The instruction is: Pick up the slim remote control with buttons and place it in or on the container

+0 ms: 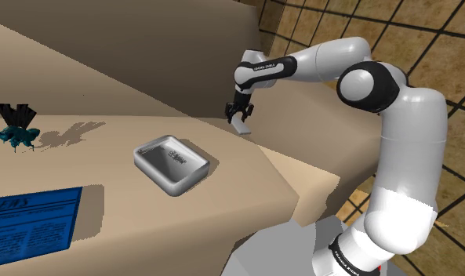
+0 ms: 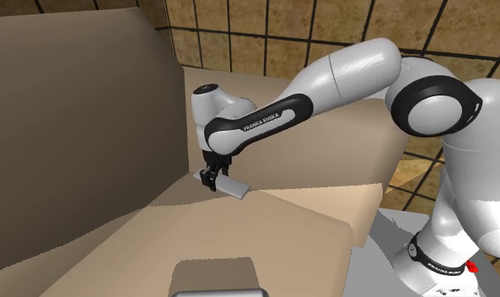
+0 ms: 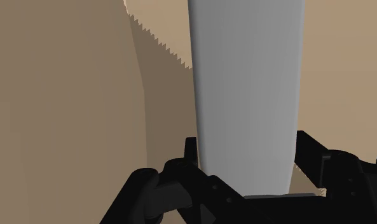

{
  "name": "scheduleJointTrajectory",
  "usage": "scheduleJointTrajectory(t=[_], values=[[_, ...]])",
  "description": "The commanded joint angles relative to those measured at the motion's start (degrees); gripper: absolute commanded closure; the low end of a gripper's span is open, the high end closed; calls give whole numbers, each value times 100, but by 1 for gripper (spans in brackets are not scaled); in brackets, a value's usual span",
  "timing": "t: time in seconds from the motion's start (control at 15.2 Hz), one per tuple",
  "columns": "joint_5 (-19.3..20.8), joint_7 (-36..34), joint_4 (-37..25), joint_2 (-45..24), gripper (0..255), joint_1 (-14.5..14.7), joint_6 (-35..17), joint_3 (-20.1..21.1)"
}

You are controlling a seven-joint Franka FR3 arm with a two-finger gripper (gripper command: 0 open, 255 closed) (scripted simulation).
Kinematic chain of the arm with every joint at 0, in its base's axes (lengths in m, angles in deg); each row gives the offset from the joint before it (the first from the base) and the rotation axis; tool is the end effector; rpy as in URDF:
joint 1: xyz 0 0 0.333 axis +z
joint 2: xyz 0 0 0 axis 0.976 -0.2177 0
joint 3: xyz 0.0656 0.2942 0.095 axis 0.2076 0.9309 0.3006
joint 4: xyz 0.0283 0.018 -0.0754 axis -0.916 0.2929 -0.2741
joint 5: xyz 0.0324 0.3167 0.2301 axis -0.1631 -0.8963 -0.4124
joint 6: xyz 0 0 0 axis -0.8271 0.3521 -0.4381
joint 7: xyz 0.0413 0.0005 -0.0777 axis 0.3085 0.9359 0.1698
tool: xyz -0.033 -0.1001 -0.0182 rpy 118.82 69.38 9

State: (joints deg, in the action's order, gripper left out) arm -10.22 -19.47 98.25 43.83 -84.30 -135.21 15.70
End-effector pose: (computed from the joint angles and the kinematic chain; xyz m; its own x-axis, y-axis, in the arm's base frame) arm 0.6783 -0.0931 0.3434 0.9477 -0.3188 -0.0119 -0.3184 -0.9476 0.0264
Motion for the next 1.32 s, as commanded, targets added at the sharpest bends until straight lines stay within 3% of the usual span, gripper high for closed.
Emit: scheduleJointTrajectory(t=[0.0, 1.25], values=[[0, 5, -46, 71, 255, -2, 116, -1], [-3, 30, -986, 424, 255, 0, 1409, -2]])
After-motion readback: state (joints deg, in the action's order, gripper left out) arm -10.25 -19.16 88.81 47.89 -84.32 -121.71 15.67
